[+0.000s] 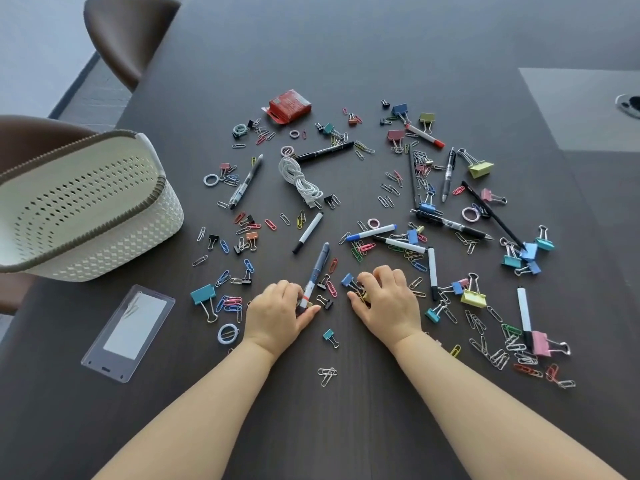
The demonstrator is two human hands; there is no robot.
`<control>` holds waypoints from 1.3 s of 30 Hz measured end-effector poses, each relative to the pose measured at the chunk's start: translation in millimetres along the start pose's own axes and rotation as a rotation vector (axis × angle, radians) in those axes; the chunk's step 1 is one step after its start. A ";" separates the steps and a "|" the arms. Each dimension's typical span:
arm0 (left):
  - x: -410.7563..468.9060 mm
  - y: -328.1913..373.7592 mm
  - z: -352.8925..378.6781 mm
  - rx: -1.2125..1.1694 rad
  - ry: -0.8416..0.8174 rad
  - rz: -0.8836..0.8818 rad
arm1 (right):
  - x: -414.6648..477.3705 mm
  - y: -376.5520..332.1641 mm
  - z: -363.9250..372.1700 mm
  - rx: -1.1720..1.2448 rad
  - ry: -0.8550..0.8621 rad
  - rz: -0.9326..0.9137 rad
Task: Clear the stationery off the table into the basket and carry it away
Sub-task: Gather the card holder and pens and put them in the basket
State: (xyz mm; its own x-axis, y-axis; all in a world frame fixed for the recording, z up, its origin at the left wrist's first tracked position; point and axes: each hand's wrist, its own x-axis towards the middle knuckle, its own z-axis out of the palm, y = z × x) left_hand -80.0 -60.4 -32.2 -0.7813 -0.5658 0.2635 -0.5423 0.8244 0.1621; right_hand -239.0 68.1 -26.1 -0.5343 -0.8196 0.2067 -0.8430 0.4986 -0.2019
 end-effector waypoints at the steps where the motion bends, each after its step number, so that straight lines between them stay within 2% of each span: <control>1: -0.6 -0.1 0.5 0.008 0.014 0.006 | -0.3 -0.8 1.3 -0.011 0.012 0.010; 8: -4.1 -1.6 4.0 0.024 0.102 0.009 | -3.4 -2.4 2.3 -0.044 0.031 0.090; 14: -4.6 -0.1 2.7 -0.036 0.092 0.004 | -6.1 -3.2 4.5 -0.069 0.120 -0.056; 18: -2.9 -1.6 0.3 -0.027 0.129 0.067 | -5.8 -1.2 7.6 -0.116 0.143 -0.112; 23: -5.8 -6.1 -0.7 0.039 0.171 0.104 | -5.1 7.7 9.8 -0.102 0.192 -0.287; 35: -11.2 -7.0 -34.4 -0.071 0.166 -0.081 | 8.3 -8.6 -0.8 -0.042 -0.119 -0.312; 39: -17.7 -21.2 -58.9 -0.073 0.156 -0.125 | 18.3 -18.8 -12.6 0.066 -0.289 -0.182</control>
State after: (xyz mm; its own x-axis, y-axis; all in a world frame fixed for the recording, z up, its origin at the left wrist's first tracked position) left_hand -36.5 -66.9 15.8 -0.6488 -0.6590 0.3805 -0.6038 0.7502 0.2695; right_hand -233.7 47.2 -6.5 -0.3277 -0.9442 -0.0333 -0.9120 0.3254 -0.2499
